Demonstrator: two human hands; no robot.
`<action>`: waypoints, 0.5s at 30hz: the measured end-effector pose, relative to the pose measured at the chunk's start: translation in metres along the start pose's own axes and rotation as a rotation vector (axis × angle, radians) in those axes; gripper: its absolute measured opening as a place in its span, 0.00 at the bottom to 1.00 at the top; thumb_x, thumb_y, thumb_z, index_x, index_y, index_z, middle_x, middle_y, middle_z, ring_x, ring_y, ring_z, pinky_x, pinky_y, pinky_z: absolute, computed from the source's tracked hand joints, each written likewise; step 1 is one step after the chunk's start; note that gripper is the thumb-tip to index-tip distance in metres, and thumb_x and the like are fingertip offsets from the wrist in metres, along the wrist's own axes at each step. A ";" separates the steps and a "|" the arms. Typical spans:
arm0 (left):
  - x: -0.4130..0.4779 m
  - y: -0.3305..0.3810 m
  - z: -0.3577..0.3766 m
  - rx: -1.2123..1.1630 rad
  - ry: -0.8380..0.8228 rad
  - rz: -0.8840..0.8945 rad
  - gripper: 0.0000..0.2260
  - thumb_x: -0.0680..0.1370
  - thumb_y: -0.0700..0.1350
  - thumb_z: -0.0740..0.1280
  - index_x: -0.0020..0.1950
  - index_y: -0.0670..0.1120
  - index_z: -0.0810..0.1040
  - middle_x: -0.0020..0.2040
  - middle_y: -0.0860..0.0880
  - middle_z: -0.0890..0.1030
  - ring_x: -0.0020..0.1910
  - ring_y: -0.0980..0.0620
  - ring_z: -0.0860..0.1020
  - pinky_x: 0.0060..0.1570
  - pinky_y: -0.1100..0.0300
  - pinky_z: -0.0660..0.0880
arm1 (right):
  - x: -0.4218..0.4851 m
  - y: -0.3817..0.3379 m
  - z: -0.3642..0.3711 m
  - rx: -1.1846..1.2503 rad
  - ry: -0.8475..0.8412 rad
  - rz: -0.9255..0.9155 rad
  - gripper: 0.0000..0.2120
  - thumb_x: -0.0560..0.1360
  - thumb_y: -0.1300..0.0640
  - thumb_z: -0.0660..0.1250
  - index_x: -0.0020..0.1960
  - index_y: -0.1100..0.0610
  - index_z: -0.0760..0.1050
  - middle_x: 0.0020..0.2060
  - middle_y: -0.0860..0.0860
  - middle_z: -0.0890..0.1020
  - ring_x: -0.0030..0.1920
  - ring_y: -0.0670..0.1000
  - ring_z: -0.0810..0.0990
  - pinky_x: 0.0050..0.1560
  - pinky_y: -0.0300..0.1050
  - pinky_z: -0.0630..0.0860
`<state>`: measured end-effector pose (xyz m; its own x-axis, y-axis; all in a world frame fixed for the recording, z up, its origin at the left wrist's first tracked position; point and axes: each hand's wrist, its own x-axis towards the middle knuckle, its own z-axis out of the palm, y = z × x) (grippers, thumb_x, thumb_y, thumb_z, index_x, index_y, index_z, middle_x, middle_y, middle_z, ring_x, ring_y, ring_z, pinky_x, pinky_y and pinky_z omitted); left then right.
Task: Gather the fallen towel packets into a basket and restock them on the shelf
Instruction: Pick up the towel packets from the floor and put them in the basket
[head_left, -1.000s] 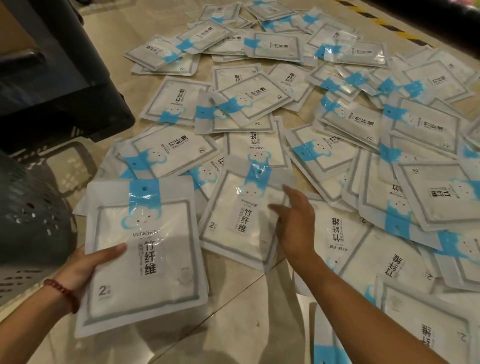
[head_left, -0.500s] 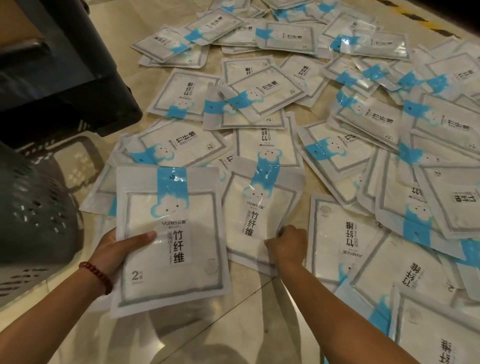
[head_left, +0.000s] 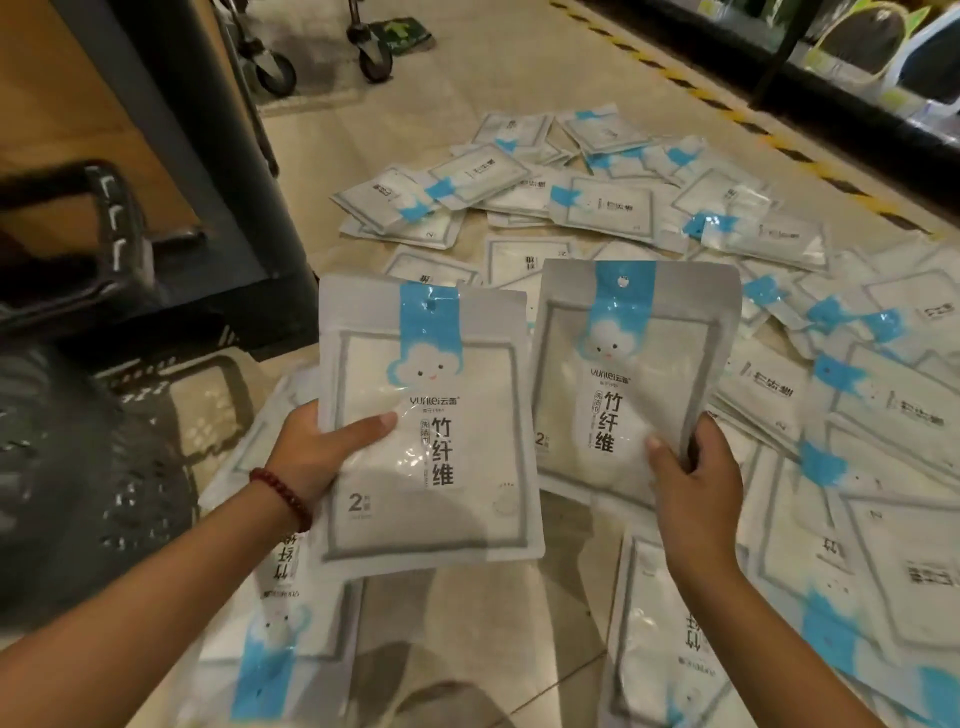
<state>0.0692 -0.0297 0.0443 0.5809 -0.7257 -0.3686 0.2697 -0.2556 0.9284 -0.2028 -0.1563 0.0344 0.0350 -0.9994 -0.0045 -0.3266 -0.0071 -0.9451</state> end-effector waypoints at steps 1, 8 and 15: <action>-0.001 0.017 0.008 -0.011 0.001 0.022 0.16 0.62 0.44 0.75 0.49 0.46 0.81 0.45 0.45 0.85 0.43 0.46 0.84 0.35 0.57 0.80 | 0.009 -0.015 -0.004 0.010 0.011 -0.011 0.07 0.76 0.61 0.64 0.45 0.49 0.73 0.40 0.50 0.78 0.37 0.42 0.74 0.39 0.39 0.71; -0.041 0.149 0.023 0.007 0.160 0.231 0.14 0.61 0.47 0.76 0.46 0.51 0.81 0.44 0.50 0.85 0.44 0.49 0.84 0.45 0.52 0.78 | 0.055 -0.138 -0.011 0.120 -0.088 -0.071 0.12 0.75 0.63 0.64 0.54 0.48 0.74 0.43 0.40 0.80 0.41 0.35 0.78 0.40 0.37 0.73; -0.110 0.252 -0.059 -0.043 0.400 0.330 0.14 0.63 0.44 0.74 0.47 0.48 0.81 0.41 0.51 0.85 0.39 0.53 0.84 0.33 0.59 0.80 | 0.047 -0.262 0.037 0.250 -0.298 -0.200 0.12 0.73 0.64 0.65 0.48 0.47 0.74 0.43 0.43 0.80 0.45 0.46 0.79 0.43 0.44 0.76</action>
<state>0.1188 0.0237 0.3159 0.8862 -0.4603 -0.0538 0.0490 -0.0224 0.9986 -0.0804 -0.2000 0.2692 0.3573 -0.9253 0.1271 -0.0481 -0.1541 -0.9869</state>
